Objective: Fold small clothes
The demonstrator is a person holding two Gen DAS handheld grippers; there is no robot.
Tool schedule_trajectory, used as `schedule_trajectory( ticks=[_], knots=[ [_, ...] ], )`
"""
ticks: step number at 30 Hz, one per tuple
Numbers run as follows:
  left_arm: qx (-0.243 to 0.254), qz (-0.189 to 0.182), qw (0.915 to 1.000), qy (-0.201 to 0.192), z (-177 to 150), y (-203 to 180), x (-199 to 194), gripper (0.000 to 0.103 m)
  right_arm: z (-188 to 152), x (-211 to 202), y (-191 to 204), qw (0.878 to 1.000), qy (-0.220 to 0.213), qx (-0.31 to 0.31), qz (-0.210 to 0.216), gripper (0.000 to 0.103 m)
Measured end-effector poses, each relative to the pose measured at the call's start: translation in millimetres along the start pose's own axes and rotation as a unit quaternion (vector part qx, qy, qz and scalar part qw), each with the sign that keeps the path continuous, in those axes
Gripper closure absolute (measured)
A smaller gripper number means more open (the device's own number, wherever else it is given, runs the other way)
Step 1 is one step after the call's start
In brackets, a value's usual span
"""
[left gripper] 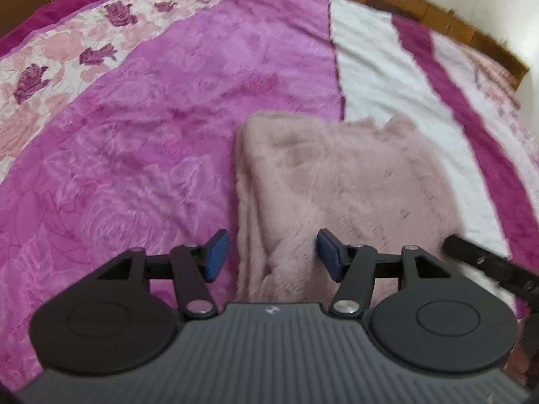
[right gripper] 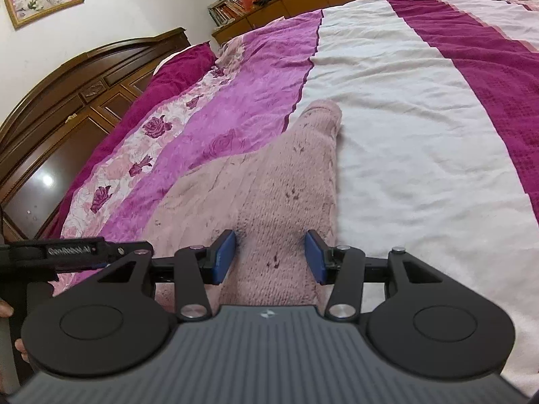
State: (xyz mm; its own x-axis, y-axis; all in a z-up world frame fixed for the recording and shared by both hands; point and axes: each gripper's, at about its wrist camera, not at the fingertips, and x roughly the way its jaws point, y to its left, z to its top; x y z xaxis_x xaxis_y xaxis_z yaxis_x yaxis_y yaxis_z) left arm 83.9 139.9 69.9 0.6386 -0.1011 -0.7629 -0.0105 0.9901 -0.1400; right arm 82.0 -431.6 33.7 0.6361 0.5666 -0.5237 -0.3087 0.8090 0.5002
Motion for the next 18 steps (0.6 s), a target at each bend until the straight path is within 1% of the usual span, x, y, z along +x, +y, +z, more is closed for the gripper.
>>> schedule_trajectory(
  ticks=[2, 4, 6, 7, 8, 10, 11, 13, 18],
  knots=[
    [-0.001, 0.010, 0.9999, 0.012, -3, 1, 4, 0.041, 0, 1, 0, 1.000, 0.003, 0.005, 0.005, 0.049],
    [-0.006, 0.010, 0.9998, 0.014, -5, 5, 7, 0.039, -1, 1, 0, 1.000, 0.006, 0.007, 0.007, 0.049],
    [-0.009, 0.016, 0.9997, 0.014, -6, 8, 8, 0.035, -1, 2, -1, 1.000, 0.008, 0.009, 0.010, 0.049],
    [-0.011, 0.017, 0.9997, 0.013, -7, 9, 7, 0.035, -1, 1, -2, 1.000, 0.008, 0.013, 0.012, 0.048],
    [-0.012, 0.015, 0.9997, 0.012, -6, 9, 6, 0.035, 0, 1, -4, 1.000, 0.009, 0.018, 0.016, 0.047],
    [-0.014, 0.011, 0.9998, 0.008, -5, 9, 3, 0.035, 3, -1, -8, 0.999, 0.006, 0.033, 0.029, 0.035],
    [-0.017, 0.007, 0.9998, 0.007, -4, 9, 1, 0.035, 4, -3, -11, 0.998, 0.003, 0.044, 0.036, 0.031],
    [-0.029, -0.002, 0.9996, 0.005, -1, 11, -1, 0.037, 8, -5, -15, 0.997, -0.006, 0.061, 0.043, 0.021],
    [-0.058, -0.020, 0.9981, 0.011, 4, 17, 4, 0.037, 13, -1, -25, 0.997, 0.001, 0.076, 0.028, 0.020]
  ],
)
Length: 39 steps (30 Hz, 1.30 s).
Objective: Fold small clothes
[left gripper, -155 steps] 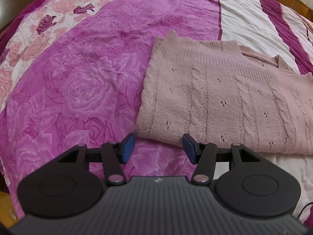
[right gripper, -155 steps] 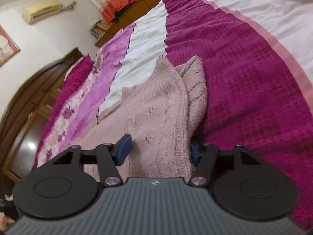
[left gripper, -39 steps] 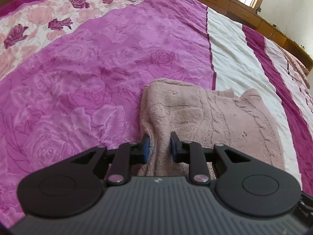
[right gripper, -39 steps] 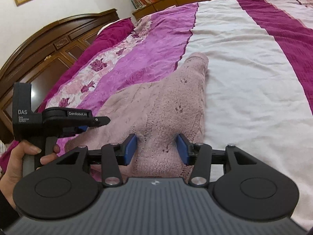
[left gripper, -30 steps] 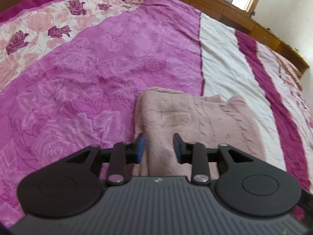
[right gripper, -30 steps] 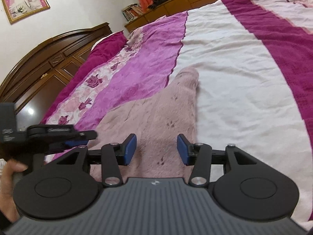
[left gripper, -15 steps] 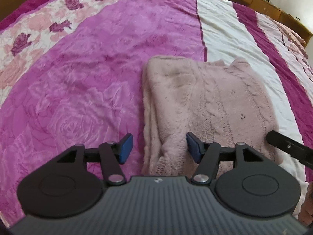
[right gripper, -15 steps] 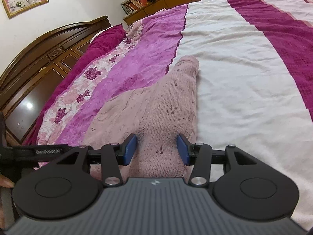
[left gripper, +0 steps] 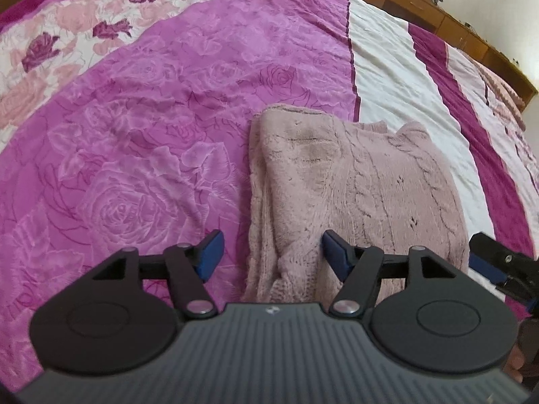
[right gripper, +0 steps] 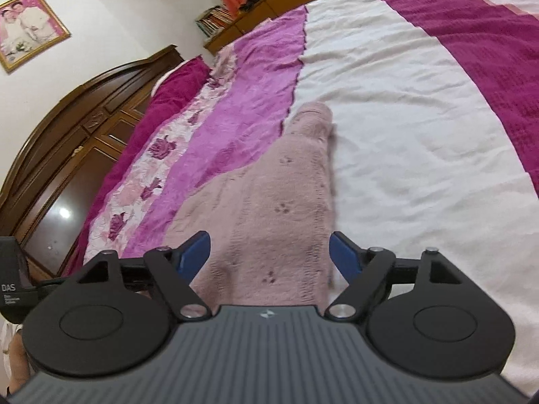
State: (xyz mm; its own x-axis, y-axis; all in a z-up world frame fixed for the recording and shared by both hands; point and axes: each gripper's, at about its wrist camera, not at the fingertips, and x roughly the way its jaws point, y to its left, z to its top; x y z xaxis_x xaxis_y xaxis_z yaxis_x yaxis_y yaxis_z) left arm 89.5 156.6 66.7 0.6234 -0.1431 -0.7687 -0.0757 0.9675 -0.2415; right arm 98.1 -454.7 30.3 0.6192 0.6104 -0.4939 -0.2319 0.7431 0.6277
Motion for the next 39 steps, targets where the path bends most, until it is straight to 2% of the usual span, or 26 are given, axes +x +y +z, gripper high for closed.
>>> schedule_trajectory(
  ticks=[6, 14, 30, 39],
  knots=[
    [-0.016, -0.010, 0.9997, 0.015, 1, 4, 14, 0.031, 8, 17, -16, 0.999, 0.033, 0.025, 0.001, 0.020],
    [-0.038, -0.021, 0.9988, 0.022, 3, 11, 25, 0.027, 12, 41, -35, 0.993, 0.069, 0.081, 0.048, 0.020],
    [-0.037, -0.021, 0.9988, 0.024, 5, 11, 34, 0.024, 14, 65, -31, 0.994, 0.083, 0.048, 0.055, 0.020],
    [-0.046, -0.029, 0.9982, 0.024, 6, 13, 37, 0.025, 19, 72, -33, 0.992, 0.094, 0.055, 0.063, 0.021]
  ],
)
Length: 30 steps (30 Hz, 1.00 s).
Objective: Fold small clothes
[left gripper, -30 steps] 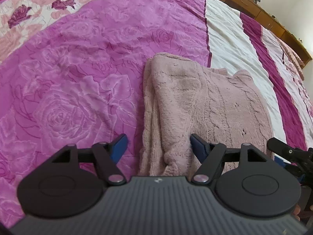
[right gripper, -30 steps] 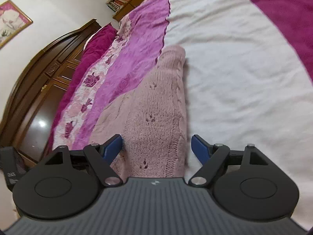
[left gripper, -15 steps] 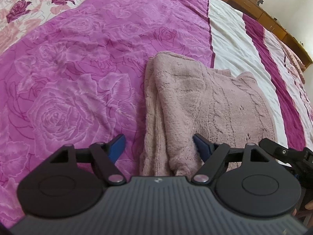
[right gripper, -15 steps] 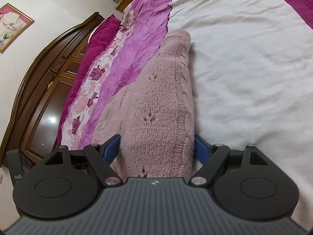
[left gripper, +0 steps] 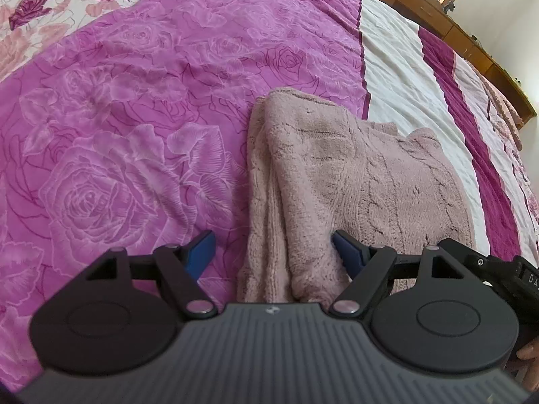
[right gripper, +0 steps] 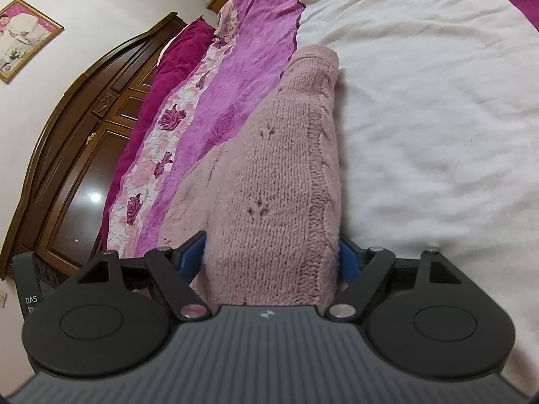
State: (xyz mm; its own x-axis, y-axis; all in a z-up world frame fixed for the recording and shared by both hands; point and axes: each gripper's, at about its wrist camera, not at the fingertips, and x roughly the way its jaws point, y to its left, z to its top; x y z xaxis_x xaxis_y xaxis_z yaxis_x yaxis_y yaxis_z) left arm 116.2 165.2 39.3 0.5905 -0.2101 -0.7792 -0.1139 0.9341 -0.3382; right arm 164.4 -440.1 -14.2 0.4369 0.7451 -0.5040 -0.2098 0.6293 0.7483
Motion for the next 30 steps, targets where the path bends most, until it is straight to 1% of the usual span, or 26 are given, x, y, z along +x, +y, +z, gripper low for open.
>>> schedule_trajectory(
  ticks=[5, 7, 8, 9, 10, 13, 15, 18, 22, 26, 30],
  knots=[
    [0.004, -0.007, 1.0000, -0.001, 1, 0, 1, 0.028, 1, 2, -1, 1.000, -0.003, 0.000, 0.001, 0.022],
    [0.002, -0.016, 0.9999, -0.003, 0, 2, 1, 0.029, 1, 3, 1, 1.000, -0.003, 0.002, 0.000, 0.026],
    [-0.001, -0.025, 0.9997, -0.003, 0, 3, 1, 0.034, 2, 4, 1, 1.000, -0.002, 0.003, 0.000, 0.027],
    [-0.008, -0.037, 0.9993, -0.002, 0, 6, 2, 0.041, 3, 4, 1, 1.000, -0.001, 0.005, 0.000, 0.031],
    [-0.021, -0.056, 0.9982, 0.003, 0, 9, 3, 0.046, 5, 4, 2, 1.000, 0.001, 0.007, 0.000, 0.035],
    [-0.053, -0.089, 0.9946, 0.009, 0, 18, 7, 0.052, 12, 3, 8, 1.000, 0.001, 0.002, 0.009, 0.043],
    [-0.074, -0.109, 0.9912, 0.007, -1, 25, 8, 0.058, 18, 1, 17, 1.000, -0.001, -0.006, 0.013, 0.046],
    [-0.103, -0.135, 0.9854, 0.004, 0, 30, 8, 0.063, 28, -2, 32, 1.000, -0.004, -0.010, 0.016, 0.049],
    [-0.118, -0.165, 0.9792, 0.000, 3, 25, 1, 0.064, 44, -19, 50, 0.999, -0.013, -0.008, 0.036, 0.051],
    [-0.098, -0.181, 0.9786, -0.004, 4, 1, -12, 0.065, 49, -50, 62, 0.998, -0.034, -0.021, 0.046, 0.051],
    [-0.075, -0.202, 0.9766, 0.004, -4, -26, -23, 0.065, 45, -94, 56, 0.997, -0.055, -0.008, 0.044, 0.051]
  ],
)
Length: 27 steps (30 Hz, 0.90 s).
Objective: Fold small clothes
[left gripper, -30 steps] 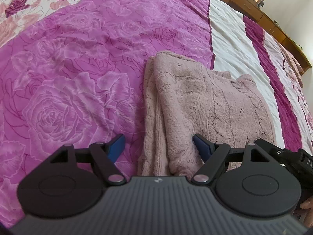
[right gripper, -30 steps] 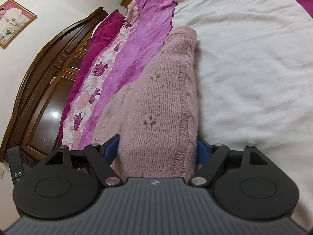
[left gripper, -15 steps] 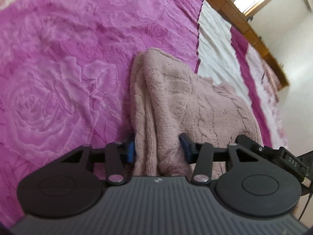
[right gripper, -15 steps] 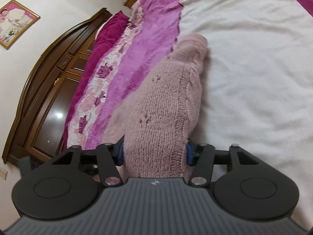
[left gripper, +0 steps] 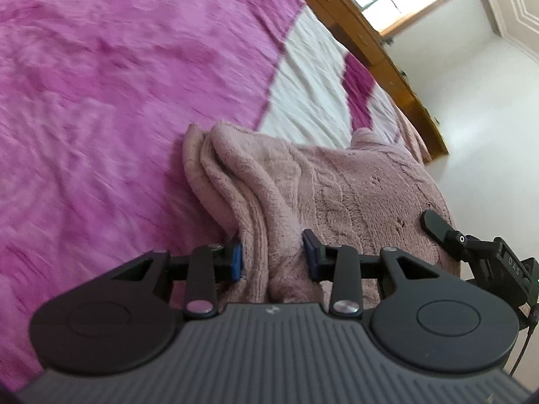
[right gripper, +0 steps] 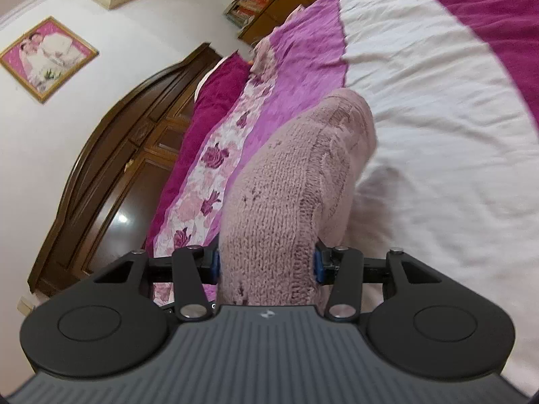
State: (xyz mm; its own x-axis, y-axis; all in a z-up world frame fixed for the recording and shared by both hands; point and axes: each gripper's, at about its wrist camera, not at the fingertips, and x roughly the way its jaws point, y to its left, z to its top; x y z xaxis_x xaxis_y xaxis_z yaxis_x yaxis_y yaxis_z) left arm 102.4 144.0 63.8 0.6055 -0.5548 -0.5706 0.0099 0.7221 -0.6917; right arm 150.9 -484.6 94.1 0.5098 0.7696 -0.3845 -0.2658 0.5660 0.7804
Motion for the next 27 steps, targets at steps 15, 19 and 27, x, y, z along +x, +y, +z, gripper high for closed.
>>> schedule_trajectory(
  ticks=[15, 19, 27],
  knots=[
    [0.132, 0.069, 0.9860, 0.074, -69, -52, 40, 0.064, -80, -104, -100, 0.993, -0.014, 0.071, -0.089, 0.050],
    [0.145, 0.077, 0.9839, 0.071, -74, -51, 33, 0.061, -99, -99, -122, 0.992, -0.009, 0.078, -0.095, 0.046],
    [0.198, 0.112, 0.9723, 0.055, -85, -68, 17, 0.059, -104, -108, -114, 0.991, -0.011, 0.075, -0.111, 0.043]
  ],
)
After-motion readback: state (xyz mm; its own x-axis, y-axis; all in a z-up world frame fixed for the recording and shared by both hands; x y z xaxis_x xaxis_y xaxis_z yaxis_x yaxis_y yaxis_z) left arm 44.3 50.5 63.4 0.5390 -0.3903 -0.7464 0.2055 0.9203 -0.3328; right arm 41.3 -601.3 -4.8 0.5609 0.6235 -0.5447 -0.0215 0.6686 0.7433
